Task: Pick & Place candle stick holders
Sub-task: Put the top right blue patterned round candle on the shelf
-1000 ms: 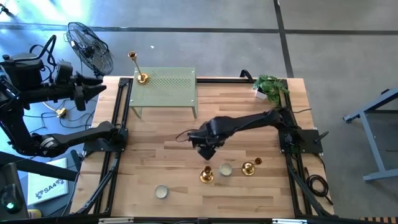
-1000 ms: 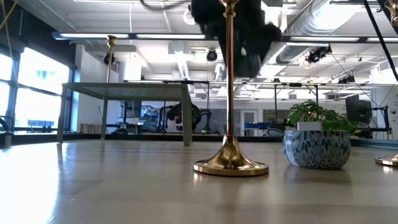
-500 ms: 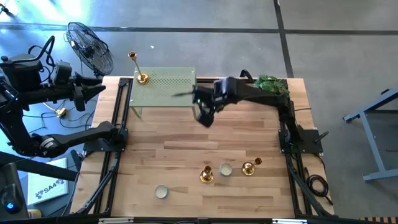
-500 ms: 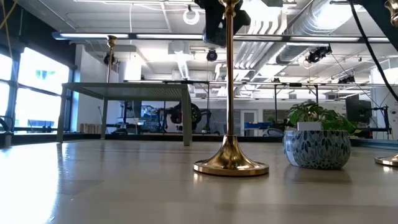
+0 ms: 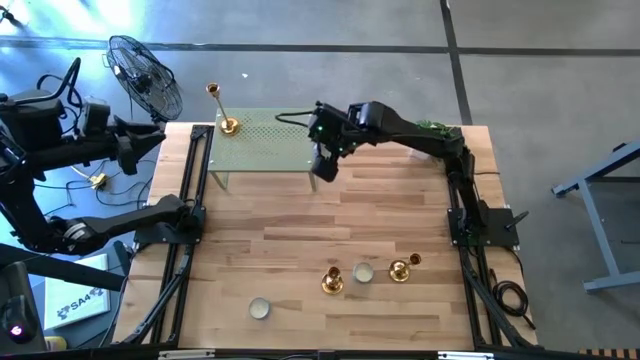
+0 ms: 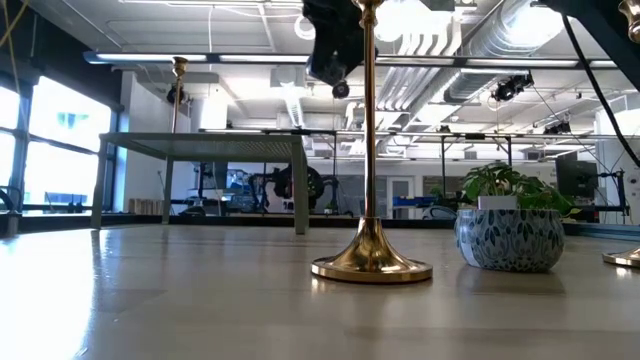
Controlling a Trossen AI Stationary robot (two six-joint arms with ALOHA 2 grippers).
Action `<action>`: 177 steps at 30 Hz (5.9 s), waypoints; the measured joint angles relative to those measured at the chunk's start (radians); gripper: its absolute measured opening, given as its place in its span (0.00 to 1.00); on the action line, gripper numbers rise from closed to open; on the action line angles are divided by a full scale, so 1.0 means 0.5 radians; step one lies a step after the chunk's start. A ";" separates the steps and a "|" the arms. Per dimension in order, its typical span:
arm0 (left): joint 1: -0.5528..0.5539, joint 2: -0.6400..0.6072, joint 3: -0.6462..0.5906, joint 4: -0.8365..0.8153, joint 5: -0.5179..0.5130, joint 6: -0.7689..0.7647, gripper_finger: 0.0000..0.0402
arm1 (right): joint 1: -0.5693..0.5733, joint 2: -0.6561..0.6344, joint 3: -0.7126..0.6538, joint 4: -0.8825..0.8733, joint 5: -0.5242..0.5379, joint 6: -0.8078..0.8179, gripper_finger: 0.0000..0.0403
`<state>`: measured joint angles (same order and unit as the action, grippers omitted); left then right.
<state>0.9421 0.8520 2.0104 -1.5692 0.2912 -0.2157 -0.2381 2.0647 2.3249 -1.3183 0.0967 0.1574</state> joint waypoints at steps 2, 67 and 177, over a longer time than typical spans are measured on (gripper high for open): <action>0.000 -0.002 -0.074 0.005 0.080 -0.002 0.48 | 0.011 0.000 0.000 0.004 -0.012 -0.041 0.71; -2.210 0.107 -2.143 2.796 -1.624 1.933 0.47 | 0.459 -0.194 0.011 0.350 -0.489 0.330 0.71; -2.396 0.475 -2.079 3.175 -1.740 2.945 0.48 | 0.448 -0.148 0.004 0.299 -0.529 0.573 0.71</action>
<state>-0.2562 1.0893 0.9707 0.0185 -0.5789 1.2569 -0.0143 1.9907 2.3268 -1.1687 -0.1677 0.4438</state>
